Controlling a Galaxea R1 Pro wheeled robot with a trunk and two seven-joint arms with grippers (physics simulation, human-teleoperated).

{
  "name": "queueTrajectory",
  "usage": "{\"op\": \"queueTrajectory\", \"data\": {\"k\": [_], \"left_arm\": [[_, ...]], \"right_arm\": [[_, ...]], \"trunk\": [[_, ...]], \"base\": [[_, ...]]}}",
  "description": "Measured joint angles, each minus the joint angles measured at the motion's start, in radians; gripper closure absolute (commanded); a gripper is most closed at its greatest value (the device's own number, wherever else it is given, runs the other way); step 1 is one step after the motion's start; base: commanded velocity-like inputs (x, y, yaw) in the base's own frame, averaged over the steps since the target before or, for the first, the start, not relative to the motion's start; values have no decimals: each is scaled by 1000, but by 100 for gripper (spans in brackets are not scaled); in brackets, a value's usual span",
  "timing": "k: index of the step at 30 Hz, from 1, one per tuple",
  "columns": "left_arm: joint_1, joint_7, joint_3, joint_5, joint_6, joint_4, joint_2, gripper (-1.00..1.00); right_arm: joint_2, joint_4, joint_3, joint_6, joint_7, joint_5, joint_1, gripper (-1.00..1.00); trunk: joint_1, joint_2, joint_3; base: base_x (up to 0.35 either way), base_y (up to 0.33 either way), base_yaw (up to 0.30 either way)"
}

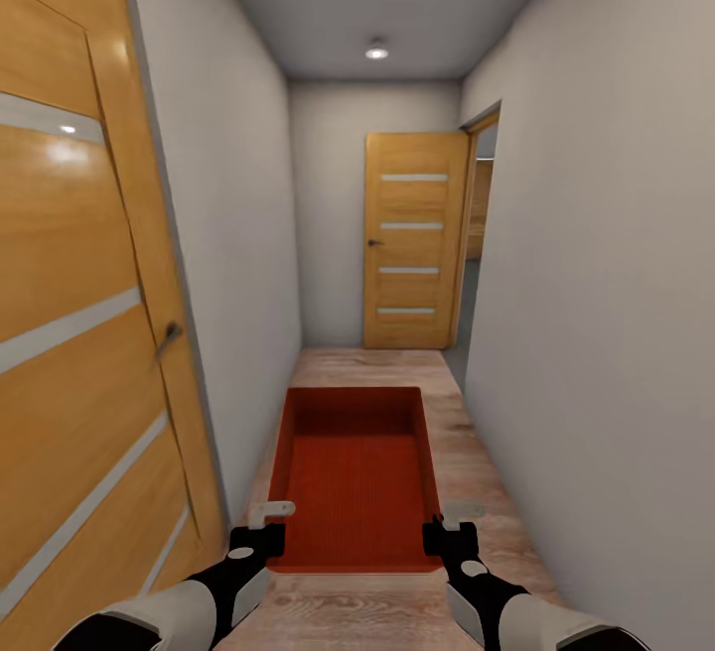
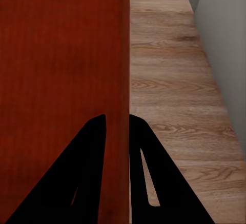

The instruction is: Move the two storage containers from the living room to the garage. In the garage, place one container on the floor and stack the other container on top of it (either order is fine).

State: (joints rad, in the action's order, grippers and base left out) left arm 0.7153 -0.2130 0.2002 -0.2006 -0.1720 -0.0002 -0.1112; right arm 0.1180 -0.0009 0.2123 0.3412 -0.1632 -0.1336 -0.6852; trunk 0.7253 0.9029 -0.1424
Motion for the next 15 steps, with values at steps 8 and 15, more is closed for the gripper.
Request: {"op": "queueTrajectory", "data": {"k": [8,15], "left_arm": [[0,0,0,0,0,0,0,100],[0,0,0,0,0,0,0,100]], "right_arm": [[0,0,0,0,0,0,0,100],[0,0,0,0,0,0,0,100]], "trunk": [[0,0,0],[0,0,0]], "base": [[305,-122,0],[305,-122,0]]}}
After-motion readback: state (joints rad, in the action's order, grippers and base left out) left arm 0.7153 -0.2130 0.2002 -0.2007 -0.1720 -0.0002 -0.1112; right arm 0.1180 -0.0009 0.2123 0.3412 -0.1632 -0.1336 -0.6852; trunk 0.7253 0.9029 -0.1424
